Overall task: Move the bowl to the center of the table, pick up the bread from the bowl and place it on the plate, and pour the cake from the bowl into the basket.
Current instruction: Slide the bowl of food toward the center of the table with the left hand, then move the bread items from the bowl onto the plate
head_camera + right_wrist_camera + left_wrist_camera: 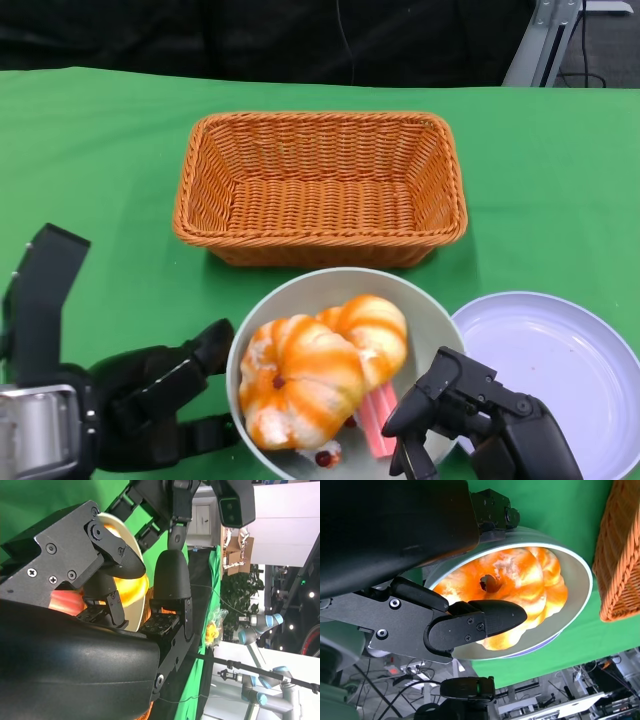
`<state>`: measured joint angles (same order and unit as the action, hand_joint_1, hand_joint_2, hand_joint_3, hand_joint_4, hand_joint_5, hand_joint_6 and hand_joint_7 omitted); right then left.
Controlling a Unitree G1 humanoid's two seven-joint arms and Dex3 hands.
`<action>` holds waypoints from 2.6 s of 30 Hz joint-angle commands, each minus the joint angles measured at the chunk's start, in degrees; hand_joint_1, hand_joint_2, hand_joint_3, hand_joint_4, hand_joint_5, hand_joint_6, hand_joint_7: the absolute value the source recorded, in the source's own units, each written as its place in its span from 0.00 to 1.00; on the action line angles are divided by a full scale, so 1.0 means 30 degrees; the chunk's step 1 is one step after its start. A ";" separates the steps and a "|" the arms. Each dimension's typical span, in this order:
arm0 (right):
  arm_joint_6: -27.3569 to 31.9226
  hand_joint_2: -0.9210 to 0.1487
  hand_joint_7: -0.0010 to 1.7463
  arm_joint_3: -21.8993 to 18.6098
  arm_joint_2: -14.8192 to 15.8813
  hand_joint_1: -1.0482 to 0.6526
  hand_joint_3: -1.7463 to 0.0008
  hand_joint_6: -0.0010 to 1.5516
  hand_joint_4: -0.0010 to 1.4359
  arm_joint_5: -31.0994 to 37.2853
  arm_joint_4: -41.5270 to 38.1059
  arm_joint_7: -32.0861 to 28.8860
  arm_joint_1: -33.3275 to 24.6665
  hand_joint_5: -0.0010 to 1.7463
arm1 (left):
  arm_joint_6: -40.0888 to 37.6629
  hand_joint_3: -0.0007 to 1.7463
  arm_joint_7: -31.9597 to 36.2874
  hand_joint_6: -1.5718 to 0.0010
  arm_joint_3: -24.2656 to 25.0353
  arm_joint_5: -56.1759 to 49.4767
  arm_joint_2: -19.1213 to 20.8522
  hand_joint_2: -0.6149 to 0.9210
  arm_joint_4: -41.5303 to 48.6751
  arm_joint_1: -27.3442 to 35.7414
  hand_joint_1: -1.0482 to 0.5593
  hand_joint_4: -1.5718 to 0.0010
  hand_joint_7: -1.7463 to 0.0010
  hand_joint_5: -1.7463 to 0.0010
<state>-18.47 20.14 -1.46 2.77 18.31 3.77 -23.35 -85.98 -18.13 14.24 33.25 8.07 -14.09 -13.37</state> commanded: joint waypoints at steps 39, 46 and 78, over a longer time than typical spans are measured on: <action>-0.0221 0.02 0.19 -0.2581 0.3314 0.41 1.00 0.50 0.50 0.5438 0.4396 0.0644 -0.0041 0.45 | 3.7880 0.25 -0.3284 0.47 -0.1952 -0.7956 0.2590 0.99 0.9376 0.3228 0.62 0.51 0.39 0.21; 0.0775 0.03 0.03 -0.2539 0.3953 0.27 1.00 0.47 0.46 1.1376 0.6680 0.0432 0.1251 0.27 | 3.9571 0.41 -0.2804 0.53 -0.1787 -0.7917 0.2377 0.90 1.2005 0.2209 0.62 0.53 0.27 0.13; 0.4092 0.05 0.00 0.2690 0.2958 0.14 1.00 0.29 0.37 2.3114 0.2446 0.1633 0.7666 0.03 | 3.8925 0.44 -0.1416 0.56 -0.2227 -0.8134 0.1257 0.89 1.2231 0.1974 0.59 0.53 0.23 0.10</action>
<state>-6.14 27.94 6.95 72.22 27.45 10.28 -1.27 31.02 -23.19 7.37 8.74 11.45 22.39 -6.85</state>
